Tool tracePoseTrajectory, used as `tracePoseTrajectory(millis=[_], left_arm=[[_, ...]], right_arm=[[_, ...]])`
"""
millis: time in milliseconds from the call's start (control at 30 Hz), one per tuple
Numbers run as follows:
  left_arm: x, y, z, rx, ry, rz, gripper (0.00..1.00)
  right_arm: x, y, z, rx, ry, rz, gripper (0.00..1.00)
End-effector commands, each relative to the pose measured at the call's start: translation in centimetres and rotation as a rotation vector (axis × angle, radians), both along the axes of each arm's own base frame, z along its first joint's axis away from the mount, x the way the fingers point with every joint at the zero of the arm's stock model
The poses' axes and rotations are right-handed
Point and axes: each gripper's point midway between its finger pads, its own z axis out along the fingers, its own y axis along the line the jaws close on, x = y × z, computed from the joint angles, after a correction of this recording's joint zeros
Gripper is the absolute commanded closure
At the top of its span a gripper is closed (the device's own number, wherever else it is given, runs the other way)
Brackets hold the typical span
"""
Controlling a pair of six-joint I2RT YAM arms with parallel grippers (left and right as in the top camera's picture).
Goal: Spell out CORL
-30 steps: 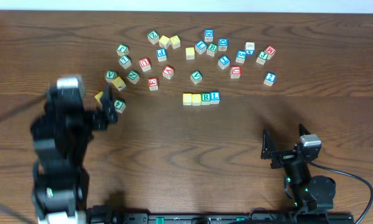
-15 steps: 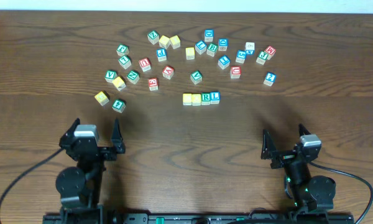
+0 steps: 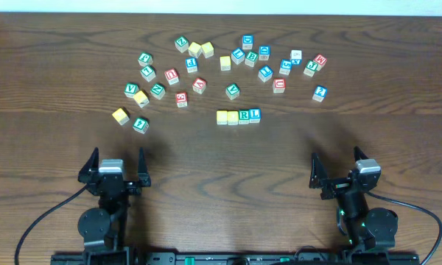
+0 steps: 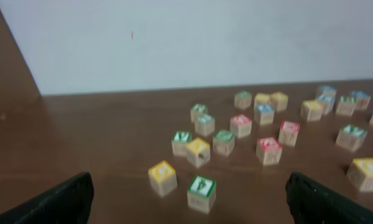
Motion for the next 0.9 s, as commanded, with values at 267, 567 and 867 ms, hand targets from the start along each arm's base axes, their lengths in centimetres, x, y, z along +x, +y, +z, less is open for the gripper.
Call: tracePoseTrajectory(millis=[267,567,867], left_arm=[[-0.26,0.61,-1.87,0.011,0.074,0.032,0.03],[-0.26,0.61,-1.88,0.011,0.074,0.032,0.03],[-0.25,0.61,-1.92,0.011,0.076,0.032,0.03]], right_arm=[[-0.04,-0.02,0.02,-0.006,-0.004,0.002,0.01],[-0.04,-0.02,0.02,-0.006,-0.004,0.002,0.01],[-0.04,-0.02,0.02,-0.006,-0.004,0.002,0.01]])
